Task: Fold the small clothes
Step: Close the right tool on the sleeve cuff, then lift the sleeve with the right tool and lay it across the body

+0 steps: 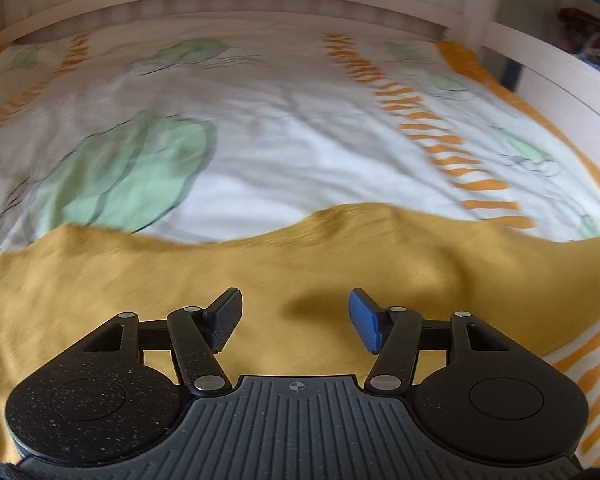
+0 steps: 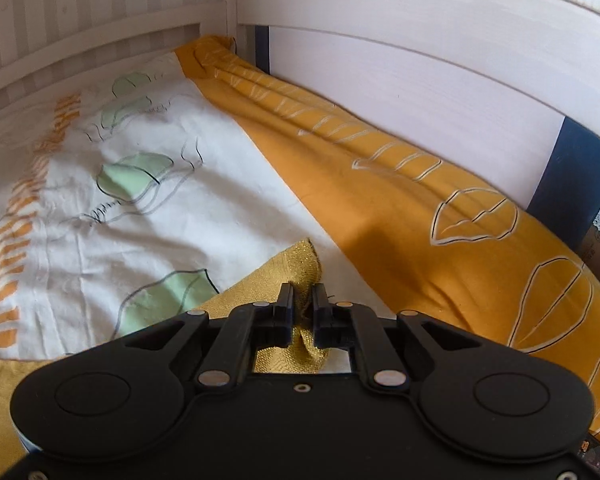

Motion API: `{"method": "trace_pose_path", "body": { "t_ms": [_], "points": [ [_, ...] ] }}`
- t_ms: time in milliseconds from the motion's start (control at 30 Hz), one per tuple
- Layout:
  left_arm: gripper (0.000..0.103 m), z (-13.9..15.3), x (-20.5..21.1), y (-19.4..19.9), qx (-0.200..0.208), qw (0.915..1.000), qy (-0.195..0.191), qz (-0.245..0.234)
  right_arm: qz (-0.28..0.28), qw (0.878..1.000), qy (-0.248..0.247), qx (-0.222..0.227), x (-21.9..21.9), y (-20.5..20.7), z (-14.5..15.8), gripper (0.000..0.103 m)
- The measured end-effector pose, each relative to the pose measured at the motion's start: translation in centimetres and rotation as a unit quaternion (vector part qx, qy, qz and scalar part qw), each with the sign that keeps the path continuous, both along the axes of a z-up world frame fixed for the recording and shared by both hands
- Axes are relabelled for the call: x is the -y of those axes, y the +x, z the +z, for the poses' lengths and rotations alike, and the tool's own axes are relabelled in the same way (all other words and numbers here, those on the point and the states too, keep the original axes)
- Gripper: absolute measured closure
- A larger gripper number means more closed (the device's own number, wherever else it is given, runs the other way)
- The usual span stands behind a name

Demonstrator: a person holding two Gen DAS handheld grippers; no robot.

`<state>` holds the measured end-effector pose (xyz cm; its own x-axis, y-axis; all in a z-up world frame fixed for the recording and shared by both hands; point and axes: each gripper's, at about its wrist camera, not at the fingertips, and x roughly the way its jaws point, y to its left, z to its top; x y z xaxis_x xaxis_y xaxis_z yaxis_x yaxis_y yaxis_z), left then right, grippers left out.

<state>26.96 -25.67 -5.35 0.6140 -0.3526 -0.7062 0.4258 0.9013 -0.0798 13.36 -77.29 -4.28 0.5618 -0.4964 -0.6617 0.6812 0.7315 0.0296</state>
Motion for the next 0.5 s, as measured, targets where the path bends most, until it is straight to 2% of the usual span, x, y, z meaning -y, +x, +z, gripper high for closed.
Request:
{"method": "trace_pose_path", "body": {
  "t_ms": [167,267,333,367,500],
  "points": [
    [0.046,-1.6,4.6,0.4,-0.001,0.9995,0.011,-0.03,0.027,0.999,-0.001,0.029,-2.4,-0.2,2.7,0.088],
    [0.044,-3.8,6.9,1.2,-0.023,0.9976,0.05,-0.04,0.051,0.998,0.005,0.048,-4.3,0.0,4.6,0.088],
    [0.042,-4.0,7.6,0.9,0.0,0.9955,0.075,-0.058,0.072,0.996,0.011,0.056,-5.9,0.6,5.9,0.088],
    [0.042,-3.8,7.7,1.0,-0.002,0.9946,0.081,-0.064,0.083,0.995,0.01,0.06,-6.8,0.9,6.4,0.088],
    [0.045,-1.9,4.8,1.4,-0.029,0.9977,0.034,-0.05,0.131,0.988,0.013,0.079,-10.8,2.4,8.9,0.088]
  ]
}}
